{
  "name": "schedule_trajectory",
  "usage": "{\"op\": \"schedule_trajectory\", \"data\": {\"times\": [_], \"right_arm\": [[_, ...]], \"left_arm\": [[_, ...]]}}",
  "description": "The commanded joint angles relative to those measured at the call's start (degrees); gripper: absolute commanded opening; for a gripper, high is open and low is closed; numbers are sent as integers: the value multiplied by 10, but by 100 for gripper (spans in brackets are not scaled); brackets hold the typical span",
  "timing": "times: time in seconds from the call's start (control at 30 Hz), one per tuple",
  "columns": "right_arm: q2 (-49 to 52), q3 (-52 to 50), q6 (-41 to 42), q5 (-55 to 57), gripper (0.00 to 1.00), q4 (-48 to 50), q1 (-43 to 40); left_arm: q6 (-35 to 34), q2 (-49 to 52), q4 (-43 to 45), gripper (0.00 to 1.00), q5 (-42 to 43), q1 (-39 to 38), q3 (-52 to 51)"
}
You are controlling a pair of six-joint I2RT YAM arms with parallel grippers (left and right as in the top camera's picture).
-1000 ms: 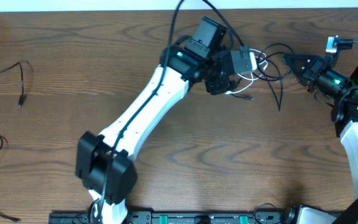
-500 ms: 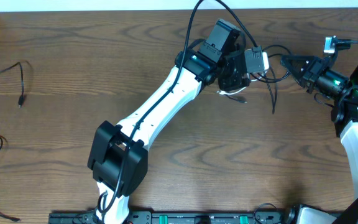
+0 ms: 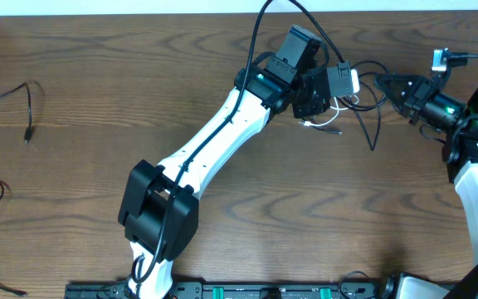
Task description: Untangle cables
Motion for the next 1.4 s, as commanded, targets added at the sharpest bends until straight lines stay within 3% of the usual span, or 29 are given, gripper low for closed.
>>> {"op": "schedule_trajectory", "data": {"times": [0.0,0.37,0.77,1.23,1.37], "right_arm": [[-9,5,-3,-16,1,2,3],[-9,5,-16,-14,1,2,-2],[-9,5,-38,12,1,-3,-3],[-9,5,-63,36,1,-33,-3],[-9,5,-71,43,11,-33,-3]], "left_arm": [[1,10,0,8,5,2,-2],[-3,-20,-39,7,-108,30,-1],[-16,-138,-98,7,-164,69,-1],[-207,-263,-101,7,-429,203,-1],[-236,-282,-101,7,-438,239,-1]]}}
